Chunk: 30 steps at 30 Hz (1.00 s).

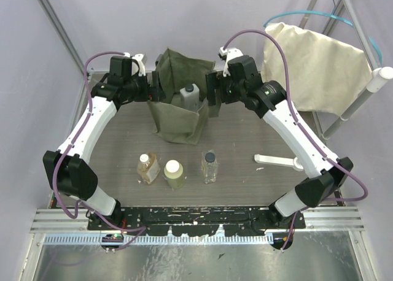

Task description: Place the personal care products into the canvas bag

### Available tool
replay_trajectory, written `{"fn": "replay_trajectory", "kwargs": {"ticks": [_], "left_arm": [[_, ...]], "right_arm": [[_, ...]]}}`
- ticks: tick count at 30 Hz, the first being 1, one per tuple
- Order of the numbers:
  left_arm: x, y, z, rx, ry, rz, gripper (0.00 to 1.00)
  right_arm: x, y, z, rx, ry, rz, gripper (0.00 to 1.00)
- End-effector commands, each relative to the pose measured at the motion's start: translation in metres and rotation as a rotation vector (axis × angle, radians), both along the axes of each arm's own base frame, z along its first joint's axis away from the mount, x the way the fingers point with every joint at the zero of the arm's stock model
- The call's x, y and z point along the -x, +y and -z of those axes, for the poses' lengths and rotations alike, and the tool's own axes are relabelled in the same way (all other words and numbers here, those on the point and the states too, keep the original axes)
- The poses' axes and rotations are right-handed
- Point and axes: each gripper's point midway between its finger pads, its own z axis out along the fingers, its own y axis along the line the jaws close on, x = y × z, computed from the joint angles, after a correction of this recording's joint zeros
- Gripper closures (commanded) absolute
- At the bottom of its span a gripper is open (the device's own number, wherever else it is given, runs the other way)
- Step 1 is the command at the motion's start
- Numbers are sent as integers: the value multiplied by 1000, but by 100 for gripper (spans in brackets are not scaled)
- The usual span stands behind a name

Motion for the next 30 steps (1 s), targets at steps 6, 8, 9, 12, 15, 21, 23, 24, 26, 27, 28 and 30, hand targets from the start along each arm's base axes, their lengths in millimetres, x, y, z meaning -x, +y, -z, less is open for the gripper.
{"fn": "replay_trajectory", "kwargs": {"ticks": [6, 8, 9, 12, 15, 21, 23, 24, 26, 27, 28, 30], "left_arm": [[5, 8, 8, -66, 6, 8, 2], [5, 9, 9, -68, 7, 9, 2], [5, 9, 9, -67, 8, 9, 2], [7, 9, 11, -69, 13, 12, 2], [9, 9, 11, -74, 14, 17, 2], [12, 11, 12, -84, 14, 22, 2], [13, 11, 13, -83, 12, 21, 2], [13, 11, 13, -80, 12, 21, 2], [14, 11, 13, -80, 13, 23, 2], [14, 11, 13, -81, 13, 23, 2], [15, 11, 13, -81, 15, 24, 2], [16, 11, 14, -81, 18, 25, 2]], "right_arm": [[66, -6, 9, 1, 69, 12, 0], [78, 2, 18, -3, 92, -9, 0], [83, 5, 23, -8, 105, -17, 0], [98, 15, 37, -21, 143, -30, 0], [106, 15, 52, -12, 164, -2, 0], [119, 9, 77, -11, 225, 43, 0], [123, 6, 85, 0, 251, 56, 0], [126, 5, 90, 11, 269, 61, 0], [131, 5, 96, 27, 297, 64, 0], [133, 6, 99, 29, 308, 59, 0], [136, 8, 102, 29, 317, 52, 0], [142, 13, 107, 24, 336, 31, 0]]}}
